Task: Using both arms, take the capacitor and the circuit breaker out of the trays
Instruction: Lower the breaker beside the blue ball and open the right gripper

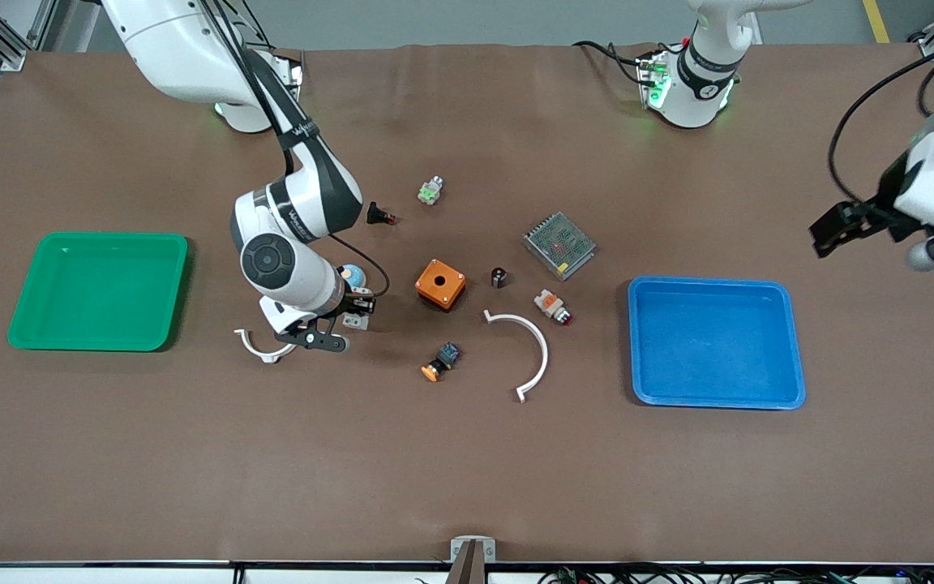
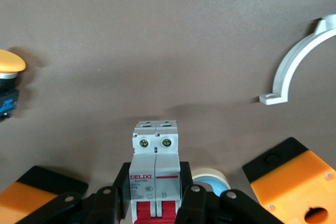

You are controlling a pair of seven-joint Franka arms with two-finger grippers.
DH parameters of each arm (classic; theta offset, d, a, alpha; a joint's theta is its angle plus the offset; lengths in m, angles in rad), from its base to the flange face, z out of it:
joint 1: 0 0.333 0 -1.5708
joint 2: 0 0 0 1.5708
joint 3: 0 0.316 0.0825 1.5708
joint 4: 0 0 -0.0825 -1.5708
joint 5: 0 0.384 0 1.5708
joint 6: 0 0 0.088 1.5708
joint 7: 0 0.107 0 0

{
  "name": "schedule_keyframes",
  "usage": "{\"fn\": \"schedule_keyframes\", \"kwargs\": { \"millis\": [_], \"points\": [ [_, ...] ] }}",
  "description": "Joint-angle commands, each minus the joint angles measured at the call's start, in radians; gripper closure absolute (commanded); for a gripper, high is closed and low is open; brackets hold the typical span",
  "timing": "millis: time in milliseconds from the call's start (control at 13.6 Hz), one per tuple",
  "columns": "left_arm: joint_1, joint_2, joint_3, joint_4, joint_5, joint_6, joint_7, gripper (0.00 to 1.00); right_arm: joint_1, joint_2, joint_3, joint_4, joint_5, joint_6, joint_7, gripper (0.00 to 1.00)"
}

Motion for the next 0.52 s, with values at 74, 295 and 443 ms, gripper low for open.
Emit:
{"fn": "schedule_keyframes", "kwargs": {
  "millis": [74,295,443],
  "points": [
    [-0.045,-0.058,0.090,-0.031,-0.111,-0.062,0.063,0.00,0.013,0.044,-0.014,0.046,0.026,-0.002,0.000,0.76],
    [-0.025,-0.075,0.084,-0.034,-0.119,-0.065,0.070,0.00,0.013,0.058,-0.012,0.048,0.024,-0.002,0.000,0.75],
    [-0.027,-0.093,0.077,-0.034,-0.121,-0.079,0.074,0.00,0.015,0.069,-0.014,0.054,0.023,0.006,0.000,0.75]
  ]
}}
